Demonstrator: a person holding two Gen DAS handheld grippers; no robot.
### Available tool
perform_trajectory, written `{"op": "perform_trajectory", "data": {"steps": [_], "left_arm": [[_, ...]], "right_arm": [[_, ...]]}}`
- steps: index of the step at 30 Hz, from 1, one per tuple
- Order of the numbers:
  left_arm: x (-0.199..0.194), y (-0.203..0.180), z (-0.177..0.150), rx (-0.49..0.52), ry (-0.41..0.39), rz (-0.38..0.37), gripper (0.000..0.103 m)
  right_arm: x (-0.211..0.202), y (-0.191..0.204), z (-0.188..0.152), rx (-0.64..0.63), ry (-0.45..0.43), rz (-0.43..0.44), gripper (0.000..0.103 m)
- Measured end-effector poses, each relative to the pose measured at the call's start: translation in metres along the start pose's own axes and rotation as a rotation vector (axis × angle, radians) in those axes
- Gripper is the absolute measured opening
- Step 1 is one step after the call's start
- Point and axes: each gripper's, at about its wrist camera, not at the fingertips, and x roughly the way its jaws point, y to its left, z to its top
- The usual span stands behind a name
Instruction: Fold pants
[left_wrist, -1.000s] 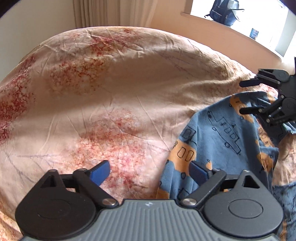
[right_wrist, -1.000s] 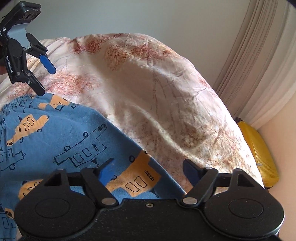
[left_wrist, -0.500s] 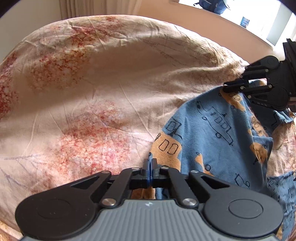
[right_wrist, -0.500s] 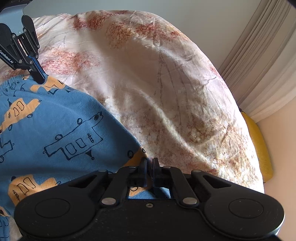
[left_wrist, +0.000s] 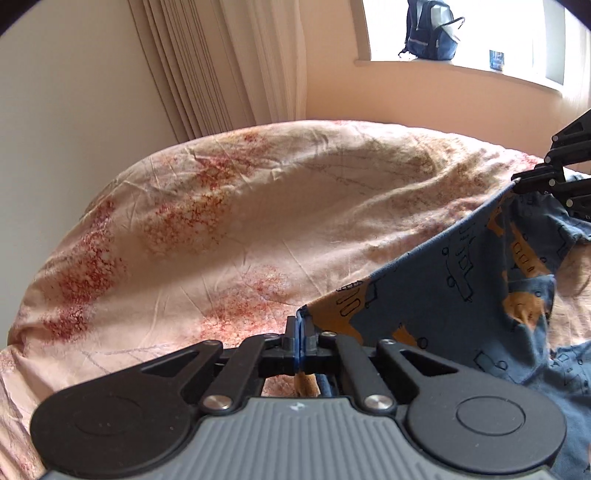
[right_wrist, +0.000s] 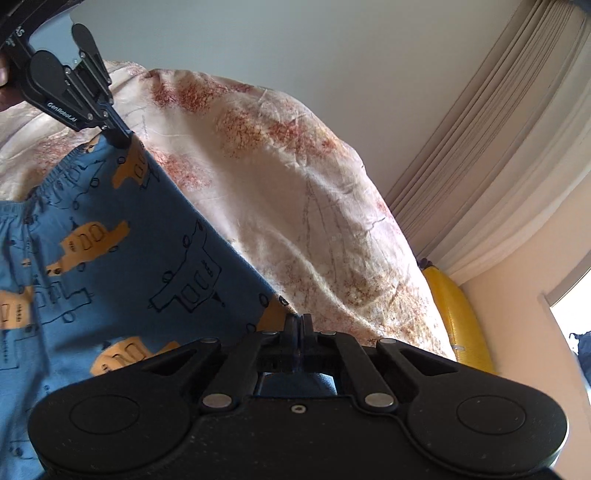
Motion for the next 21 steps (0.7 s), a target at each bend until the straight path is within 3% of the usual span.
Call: {"op": "perform_trajectory", "data": {"steps": [3,9,15,21], "left_arm": [[-0.037,-0.008,-0.010,0.040,-0.085,-0.035,0.000],[-0.101,-0.041,-0.042,0.225,-0.192,-0.059,0.000],[-0.127,-0.072,-0.108,0.384,-0.189,-0.092,0.000],[-0.111,-0.093,-0.182,0.502,-0.104,-0.100,0.000]], "right_arm": [[-0.046,0.017,-0.007,-0.030,-0.030,-0.026,0.000],[-0.148,0.055,-0.007,-0.071,-0.056,-0.036,0.000],[-0.209,0.109,-0.016,-0.144,-0.011,0.021,0.000],[-0.216,0.158,-0.046,-0.117,0.068,0.124,0.000]]}}
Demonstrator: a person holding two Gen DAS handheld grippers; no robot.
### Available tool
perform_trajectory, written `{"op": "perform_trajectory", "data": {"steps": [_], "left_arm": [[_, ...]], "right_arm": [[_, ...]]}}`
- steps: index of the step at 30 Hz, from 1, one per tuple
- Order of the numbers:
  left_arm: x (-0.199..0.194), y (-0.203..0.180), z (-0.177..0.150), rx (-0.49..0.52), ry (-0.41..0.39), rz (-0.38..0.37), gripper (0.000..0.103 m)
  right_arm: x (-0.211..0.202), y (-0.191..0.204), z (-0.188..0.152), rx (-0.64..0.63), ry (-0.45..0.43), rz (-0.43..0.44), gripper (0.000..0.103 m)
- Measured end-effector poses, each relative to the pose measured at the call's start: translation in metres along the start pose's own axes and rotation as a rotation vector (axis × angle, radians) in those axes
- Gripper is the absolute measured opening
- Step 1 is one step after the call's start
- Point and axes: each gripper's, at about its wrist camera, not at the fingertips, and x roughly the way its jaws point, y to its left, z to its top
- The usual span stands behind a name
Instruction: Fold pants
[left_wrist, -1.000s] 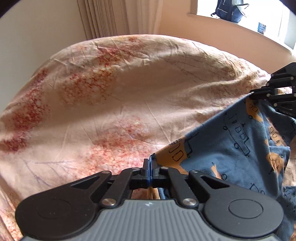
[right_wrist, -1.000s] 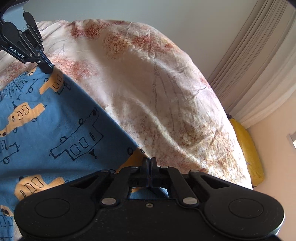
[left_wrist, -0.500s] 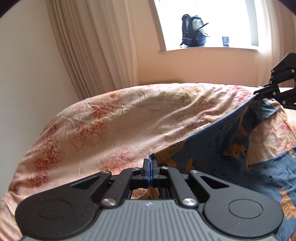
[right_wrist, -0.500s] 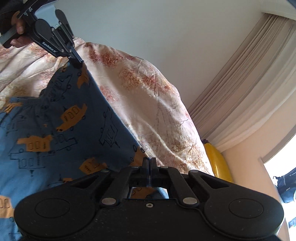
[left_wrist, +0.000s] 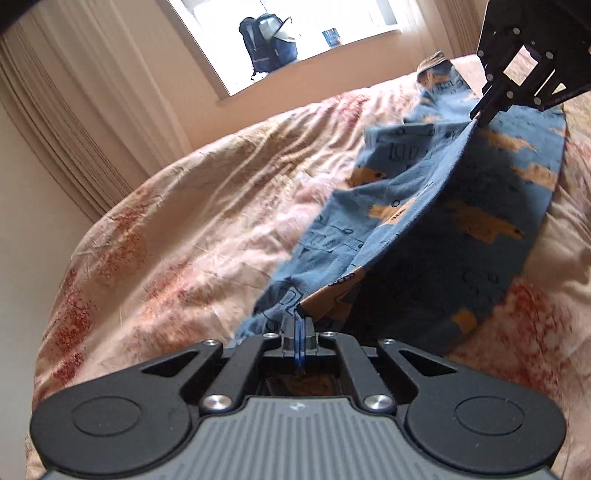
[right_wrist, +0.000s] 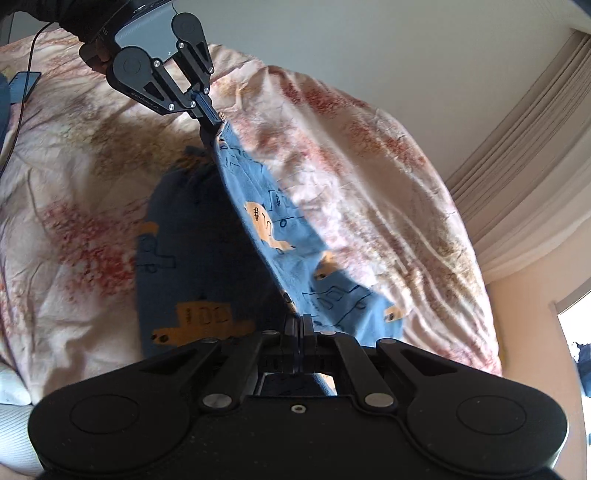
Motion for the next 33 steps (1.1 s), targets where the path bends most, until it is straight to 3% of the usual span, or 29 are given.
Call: {"op": "perform_trajectory", "data": {"steps": [8,18,28,30,33], "left_arm": [[0.017,-0.028,-0.032,0.078,0.040,0.006,0.000],[0.014,-0.025,-0.036,0.108,0.043,-0.017,0.000],[0.023,-0.035,-0.043,0.135,0.091,-0.046,0.001],[0.026,-0.034,-0.042,0.116,0.115,-0.067,0.004],[0.025,-0.033,-0.041,0.074,0.124,-0.100,0.018]], "right_arm": [[0.028,0.048,-0.031,0.053,0.048,0.119,0.000],[0.019,0.045,-0.039,0.058,-0.001,0.157,0.000],[0.022,0.061,-0.044,-0.004,0.040,0.202,0.000],[0.028,0.064,-0.044,-0.003,0.051,0.202,0.000],[0.033,0.073,-0.048,-0.008,0.064,0.194,0.006]]}}
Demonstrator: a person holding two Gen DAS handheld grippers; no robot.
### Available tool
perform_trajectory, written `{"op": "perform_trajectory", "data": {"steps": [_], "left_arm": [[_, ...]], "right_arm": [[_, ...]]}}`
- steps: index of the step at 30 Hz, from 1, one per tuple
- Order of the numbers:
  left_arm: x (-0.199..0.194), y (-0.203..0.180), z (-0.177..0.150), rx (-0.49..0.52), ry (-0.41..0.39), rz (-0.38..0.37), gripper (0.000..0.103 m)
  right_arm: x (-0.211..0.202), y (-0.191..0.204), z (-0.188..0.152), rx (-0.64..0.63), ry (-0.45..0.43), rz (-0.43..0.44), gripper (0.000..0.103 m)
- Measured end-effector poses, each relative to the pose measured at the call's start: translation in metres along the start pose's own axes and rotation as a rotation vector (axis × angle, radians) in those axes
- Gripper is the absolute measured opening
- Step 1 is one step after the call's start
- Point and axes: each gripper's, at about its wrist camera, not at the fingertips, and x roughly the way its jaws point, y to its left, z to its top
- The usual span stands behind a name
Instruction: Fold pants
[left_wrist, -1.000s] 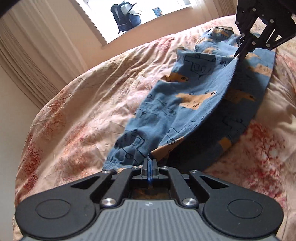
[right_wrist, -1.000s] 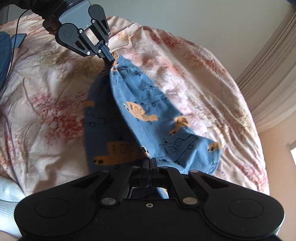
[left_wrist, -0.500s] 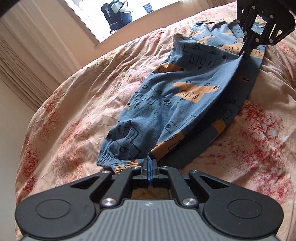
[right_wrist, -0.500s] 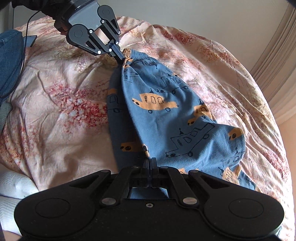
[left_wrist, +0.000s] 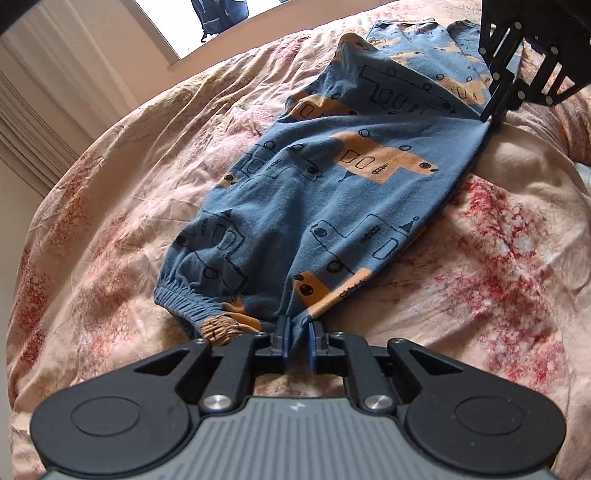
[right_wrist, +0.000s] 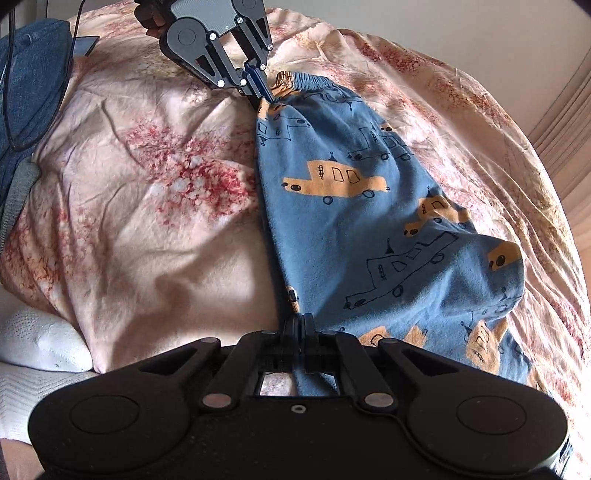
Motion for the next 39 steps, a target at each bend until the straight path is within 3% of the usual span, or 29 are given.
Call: {"op": "perform_trajectory", "data": {"steps": [4,6,7,8,9,12,16,20,24,28,33,36,39], "left_arm": [[-0.010,0.003,0.004,-0.122,-0.010,-0.039,0.050],[-0.020,0.008,0.012,-0.244,-0.061,-0.057,0.073],[-0.024,0.009,0.017,-0.302,-0.104,-0.058,0.093],[-0.027,0.008,0.023,-0.356,-0.155,-0.053,0.102],[-0.028,0.005,0.032,-0.403,-0.212,-0.050,0.103],[-0.013,-0.010,0.067,-0.415,-0.252,-0.075,0.103],[0.010,-0.052,0.118,-0.330,-0.327,-0.074,0.103],[0.022,-0.105,0.157,-0.182,-0.397,-0.148,0.103],[0.029,-0.147,0.179,-0.115,-0.394,-0.115,0.101],[0.036,-0.174,0.189,-0.056,-0.326,-0.092,0.072],[0.037,-0.199,0.190,0.032,-0.278,-0.098,0.037],[0.040,-0.201,0.194,0.013,-0.250,-0.100,0.029],[0.040,-0.197,0.200,-0.021,-0.227,-0.098,0.028]], "right_arm": [[-0.005,-0.002,-0.008,0.067,-0.032,0.010,0.019],[-0.016,-0.011,-0.017,0.148,-0.068,-0.012,0.043],[-0.021,-0.016,-0.023,0.198,-0.090,-0.027,0.051],[-0.028,-0.024,-0.032,0.272,-0.114,-0.043,0.067],[-0.035,-0.031,-0.042,0.353,-0.133,-0.060,0.079],[-0.053,-0.047,-0.079,0.604,-0.185,-0.163,0.092],[-0.078,-0.061,-0.135,0.913,-0.230,-0.350,0.098],[-0.091,-0.079,-0.170,1.040,-0.215,-0.409,0.098],[-0.106,-0.104,-0.195,1.126,-0.290,-0.405,0.098],[-0.110,-0.135,-0.202,1.200,-0.328,-0.354,0.092],[-0.105,-0.173,-0.212,1.309,-0.270,-0.338,0.065],[-0.098,-0.193,-0.219,1.346,-0.213,-0.387,0.054],[-0.089,-0.205,-0.231,1.399,-0.164,-0.422,0.052]]}}
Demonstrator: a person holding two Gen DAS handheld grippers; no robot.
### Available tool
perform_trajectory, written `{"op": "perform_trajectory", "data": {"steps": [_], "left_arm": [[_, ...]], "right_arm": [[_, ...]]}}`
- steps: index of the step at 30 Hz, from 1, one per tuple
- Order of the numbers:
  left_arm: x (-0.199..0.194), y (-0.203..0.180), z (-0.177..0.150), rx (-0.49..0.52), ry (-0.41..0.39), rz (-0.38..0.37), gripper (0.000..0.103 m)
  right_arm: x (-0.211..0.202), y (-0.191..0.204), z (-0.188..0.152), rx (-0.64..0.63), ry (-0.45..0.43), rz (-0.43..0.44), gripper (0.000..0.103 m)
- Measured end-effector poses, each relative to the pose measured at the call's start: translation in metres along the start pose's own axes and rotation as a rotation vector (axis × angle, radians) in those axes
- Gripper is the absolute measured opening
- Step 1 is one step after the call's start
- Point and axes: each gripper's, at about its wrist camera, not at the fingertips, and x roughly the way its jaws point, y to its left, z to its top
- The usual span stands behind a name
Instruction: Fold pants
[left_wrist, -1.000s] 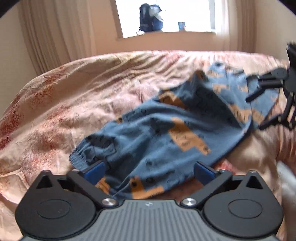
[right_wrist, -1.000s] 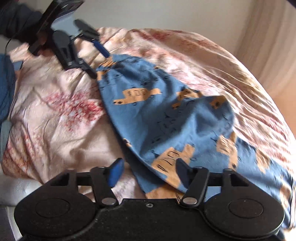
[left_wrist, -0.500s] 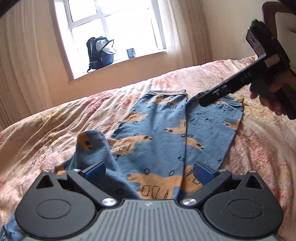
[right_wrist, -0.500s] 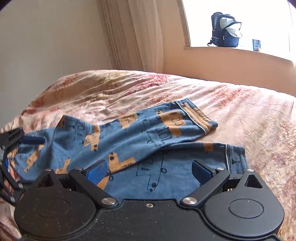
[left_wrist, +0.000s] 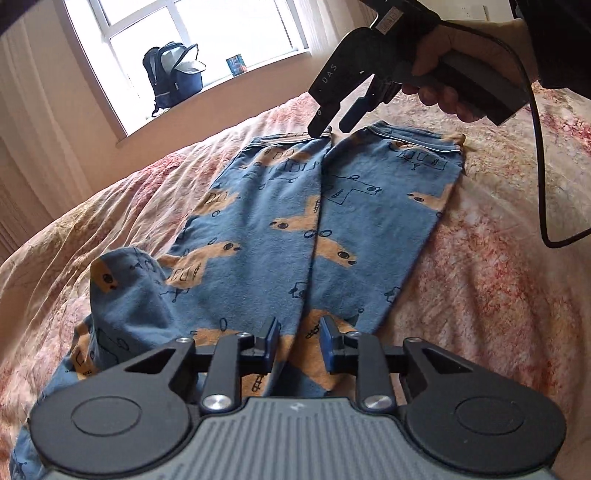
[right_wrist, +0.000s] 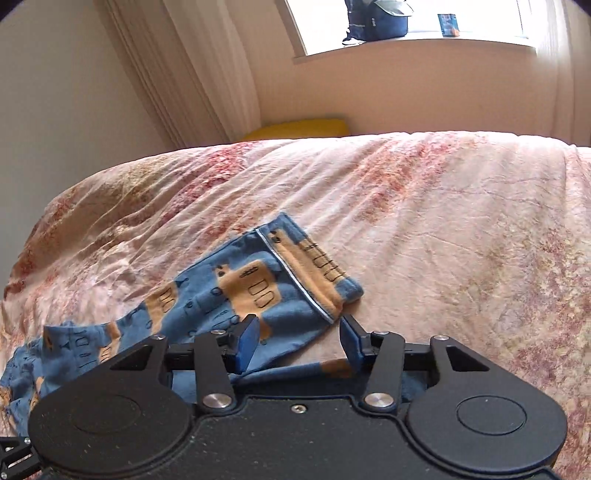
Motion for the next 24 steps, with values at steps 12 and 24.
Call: {"op": "perform_trajectory", "data": {"steps": [12,24], "left_arm": [[0.007,0.015,0.012,-0.085,0.055,0.025,0.003],[-0.023,0.035,0.016,-0.135,-0.022,-0.015,0.001]], "right_arm": [[0.027,-0.019,0.002,0.166,0.012,0.040,0.033],[-0.042,-0.021,0.002,0.192,-0.169,0.087,0.006]]}}
